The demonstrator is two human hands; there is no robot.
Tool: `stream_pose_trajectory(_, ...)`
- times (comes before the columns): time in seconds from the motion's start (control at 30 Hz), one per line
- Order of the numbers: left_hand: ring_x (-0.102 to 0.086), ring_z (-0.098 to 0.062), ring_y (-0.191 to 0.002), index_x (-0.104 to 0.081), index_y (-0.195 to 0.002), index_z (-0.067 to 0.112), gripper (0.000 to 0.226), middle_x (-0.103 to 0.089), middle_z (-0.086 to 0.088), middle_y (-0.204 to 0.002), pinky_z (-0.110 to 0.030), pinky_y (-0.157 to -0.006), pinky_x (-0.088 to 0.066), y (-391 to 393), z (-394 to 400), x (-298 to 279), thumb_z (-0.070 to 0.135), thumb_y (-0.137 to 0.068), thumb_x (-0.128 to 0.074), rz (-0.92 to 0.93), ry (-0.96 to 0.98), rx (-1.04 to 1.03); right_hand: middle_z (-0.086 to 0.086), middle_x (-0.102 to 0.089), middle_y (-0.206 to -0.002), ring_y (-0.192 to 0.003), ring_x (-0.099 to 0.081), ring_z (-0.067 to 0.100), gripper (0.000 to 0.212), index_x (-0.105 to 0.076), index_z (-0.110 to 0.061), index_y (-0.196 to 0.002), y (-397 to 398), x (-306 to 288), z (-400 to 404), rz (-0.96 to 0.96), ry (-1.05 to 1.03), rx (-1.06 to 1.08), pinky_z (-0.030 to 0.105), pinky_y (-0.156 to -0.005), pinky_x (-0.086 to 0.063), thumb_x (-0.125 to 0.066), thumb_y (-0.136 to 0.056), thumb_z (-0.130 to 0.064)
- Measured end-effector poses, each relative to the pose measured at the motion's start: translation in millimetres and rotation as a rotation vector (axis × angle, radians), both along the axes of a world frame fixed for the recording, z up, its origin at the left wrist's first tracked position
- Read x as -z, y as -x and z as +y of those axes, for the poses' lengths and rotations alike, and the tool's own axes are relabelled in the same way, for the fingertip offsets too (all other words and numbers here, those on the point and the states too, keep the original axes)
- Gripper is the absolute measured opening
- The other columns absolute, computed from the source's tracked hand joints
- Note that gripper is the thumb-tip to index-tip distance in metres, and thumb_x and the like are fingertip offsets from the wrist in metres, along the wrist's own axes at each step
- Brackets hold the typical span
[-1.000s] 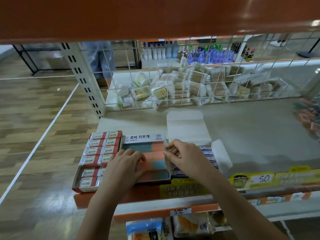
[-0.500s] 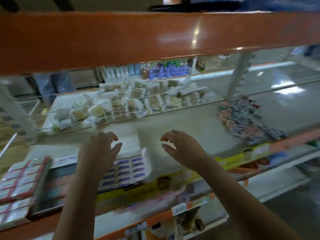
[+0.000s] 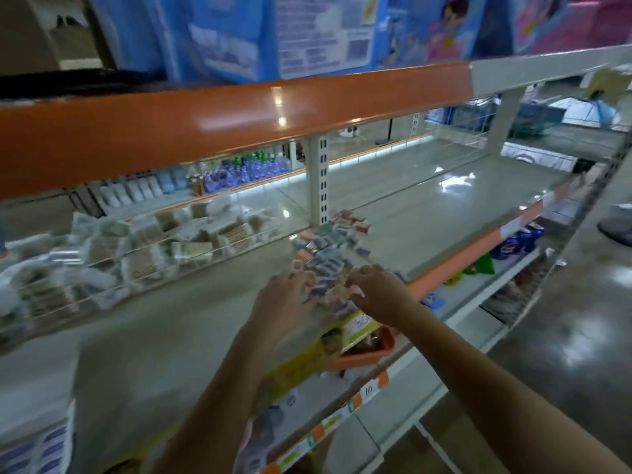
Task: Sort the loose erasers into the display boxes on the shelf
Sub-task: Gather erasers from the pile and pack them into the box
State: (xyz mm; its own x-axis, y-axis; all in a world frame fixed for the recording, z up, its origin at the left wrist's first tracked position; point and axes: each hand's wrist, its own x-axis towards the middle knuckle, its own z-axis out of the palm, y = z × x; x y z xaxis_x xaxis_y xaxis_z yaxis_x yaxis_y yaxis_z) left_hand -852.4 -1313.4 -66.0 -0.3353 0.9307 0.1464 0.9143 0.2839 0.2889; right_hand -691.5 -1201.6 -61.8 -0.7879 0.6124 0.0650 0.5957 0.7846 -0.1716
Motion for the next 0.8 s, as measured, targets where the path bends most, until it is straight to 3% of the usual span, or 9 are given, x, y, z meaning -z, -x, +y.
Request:
stream_pose_trajectory(0.27,-0.054,-0.026,-0.112,-0.057,-0.122,0.022,0.036,-0.055,-0.007,-0.127,-0.035,-0.090,-0.045,23.4,120.3,10.1,0.031,-0.087,-0.058,-0.005,0.033,0.010,0.008,-0.050,-0.128,-0.118,-0.049,0.027,0.033,-0.055,-0.019,-0.123,-2.6,9.3,102.1,0.037,0.026,0.104,0.034,-0.094,-0.041,-0.050,-0.091,-0.026)
stream_pose_trajectory(0.4,-0.057,-0.023,-0.105,-0.063,-0.115,0.019,0.027,-0.059,-0.003,-0.118,-0.034,-0.090,-0.047,45.9,158.9,12.3,0.022,-0.089,-0.058,-0.044,0.016,-0.012,0.008,-0.049,-0.128,-0.118,-0.049,0.026,0.034,-0.053,-0.020,-0.125,15.6,9.4,152.3,0.000,0.065,0.137,0.034,-0.095,-0.041,-0.051,-0.092,-0.026)
stream_pose_trajectory(0.63,-0.056,-0.019,-0.112,-0.060,-0.124,0.023,0.041,-0.059,-0.002,-0.127,-0.027,-0.093,-0.042,73.3,181.0,23.9,0.009,-0.085,-0.059,0.005,0.092,0.012,0.013,-0.052,-0.127,-0.115,-0.051,0.029,0.043,-0.046,-0.010,-0.130,55.6,25.9,204.2,0.047,0.116,0.225,0.035,-0.094,-0.043,-0.051,-0.092,-0.029)
stream_pose_trajectory(0.8,-0.055,-0.016,-0.105,-0.062,-0.109,0.023,0.025,-0.062,0.001,-0.117,-0.024,-0.083,-0.041,75.9,184.1,24.7,0.016,-0.085,-0.062,0.008,0.086,-0.031,0.011,-0.056,-0.120,-0.112,-0.051,0.028,0.041,-0.051,-0.010,-0.124,74.7,39.9,224.0,0.114,0.102,0.251,0.036,-0.091,-0.045,-0.052,-0.091,-0.035)
